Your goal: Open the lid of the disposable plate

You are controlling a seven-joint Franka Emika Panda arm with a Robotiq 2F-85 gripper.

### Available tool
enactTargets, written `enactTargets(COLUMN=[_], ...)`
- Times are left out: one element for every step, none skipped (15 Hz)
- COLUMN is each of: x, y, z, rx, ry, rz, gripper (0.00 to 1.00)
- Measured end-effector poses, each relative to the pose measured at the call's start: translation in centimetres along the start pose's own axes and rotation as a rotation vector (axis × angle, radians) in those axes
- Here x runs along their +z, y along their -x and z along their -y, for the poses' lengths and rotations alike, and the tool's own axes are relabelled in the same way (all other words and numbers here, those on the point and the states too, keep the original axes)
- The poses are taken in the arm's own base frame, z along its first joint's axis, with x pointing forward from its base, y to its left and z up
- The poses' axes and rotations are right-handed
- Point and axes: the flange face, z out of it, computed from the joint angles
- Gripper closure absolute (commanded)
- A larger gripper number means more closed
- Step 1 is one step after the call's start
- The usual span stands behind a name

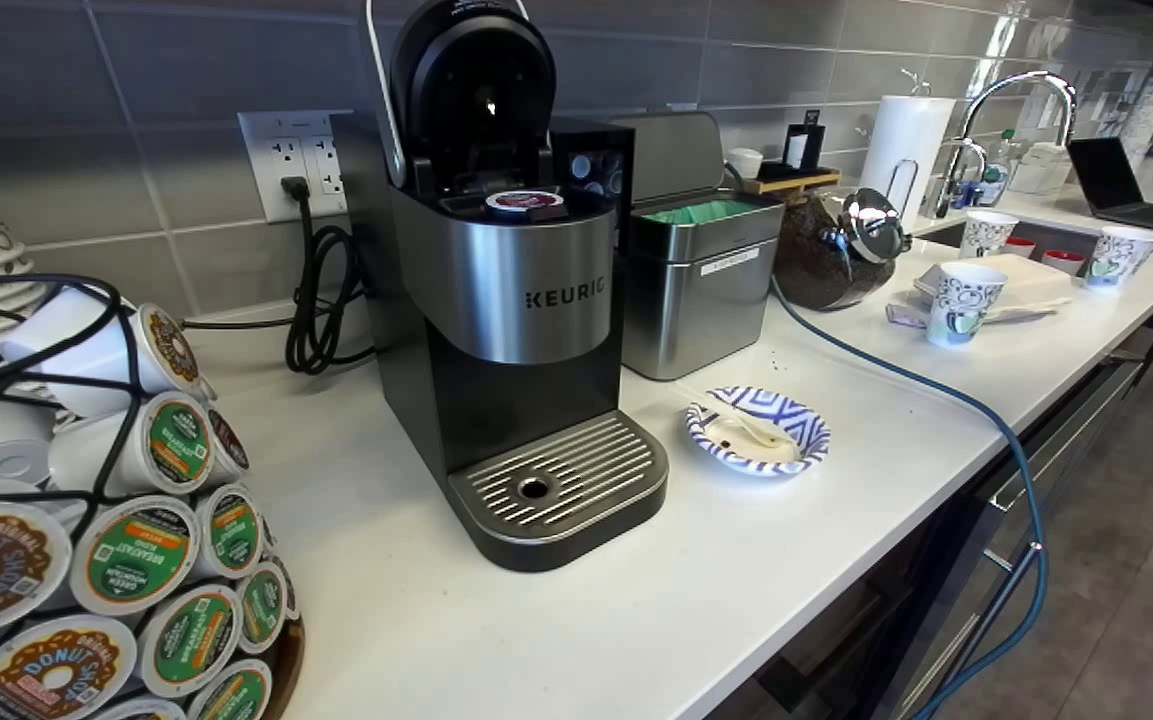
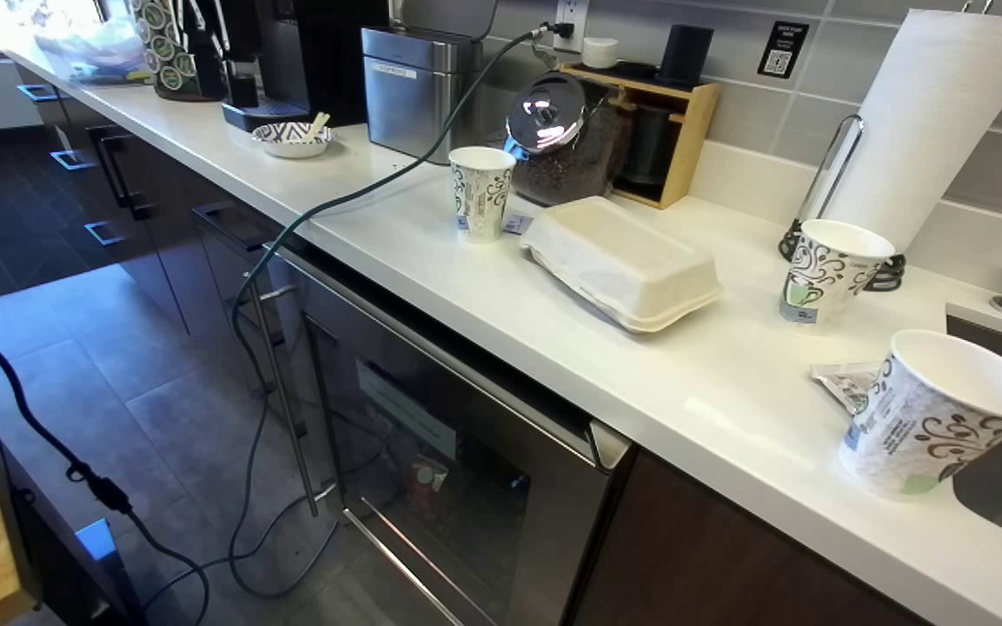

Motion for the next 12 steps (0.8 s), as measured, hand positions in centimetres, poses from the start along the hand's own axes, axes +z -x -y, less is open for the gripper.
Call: enactTargets(x=[0.0,0.0,0.0,0.0,0.0,0.0,0.0,0.0,0.1,0.5,1.1,2.0], y=[0.0,0.0,0.0,0.0,0.0,0.0,0.0,0.0,-0.1,-0.1,-0.1,0.0], z=[0.0,0.0,0.0,0.0,0.0,0.0,0.0,-0.1,-0.5,-1.2,-2.3,-4.0], rx=[0.0,0.0,0.0,0.0,0.0,0.0,0.0,0.031,0.08,0.13,0.176,0.224], ry=[0.0,0.0,0.0,0.0,0.0,0.0,0.0,0.0,0.0,-0.008,-0.023,-0.045], rz=[0.0,0.0,0.0,0.0,0.0,0.0,0.0,0.001,0.004,0.013,0.024,0.042], gripper=[0.0,0.0,0.0,0.0,0.0,0.0,0.0,0.0,0.0,0.0,0.0,0.0])
